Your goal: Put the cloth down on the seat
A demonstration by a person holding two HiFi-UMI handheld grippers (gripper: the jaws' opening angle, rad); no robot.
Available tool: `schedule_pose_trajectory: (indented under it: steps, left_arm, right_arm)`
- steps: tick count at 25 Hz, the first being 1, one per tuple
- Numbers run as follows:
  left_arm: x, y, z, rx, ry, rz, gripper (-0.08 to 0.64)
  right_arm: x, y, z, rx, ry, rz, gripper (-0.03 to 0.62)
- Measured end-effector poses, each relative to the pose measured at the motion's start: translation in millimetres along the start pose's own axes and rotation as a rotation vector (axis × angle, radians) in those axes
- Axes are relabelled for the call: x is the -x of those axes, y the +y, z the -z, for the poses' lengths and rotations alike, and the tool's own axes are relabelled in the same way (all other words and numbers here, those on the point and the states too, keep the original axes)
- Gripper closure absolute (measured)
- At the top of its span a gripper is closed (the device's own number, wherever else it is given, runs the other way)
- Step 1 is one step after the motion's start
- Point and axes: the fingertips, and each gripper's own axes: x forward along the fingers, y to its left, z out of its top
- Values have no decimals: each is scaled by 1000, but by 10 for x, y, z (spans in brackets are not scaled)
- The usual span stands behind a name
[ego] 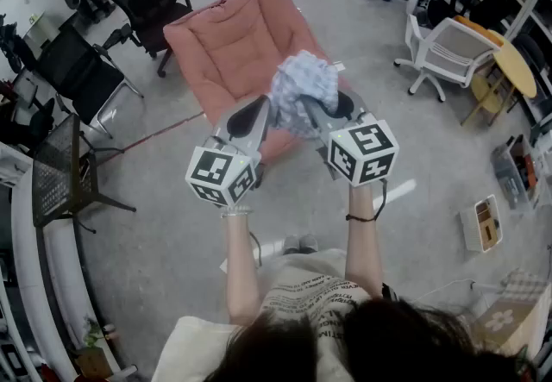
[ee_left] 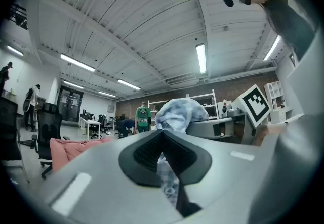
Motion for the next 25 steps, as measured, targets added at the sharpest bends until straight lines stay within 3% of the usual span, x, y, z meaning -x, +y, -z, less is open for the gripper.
schedule_pose_trajectory:
  steps: [25]
  left_arm:
    - [-317, -286, 203, 38, 28, -20, 561]
  right_arm:
    - [184, -475, 132, -63, 15, 5, 474]
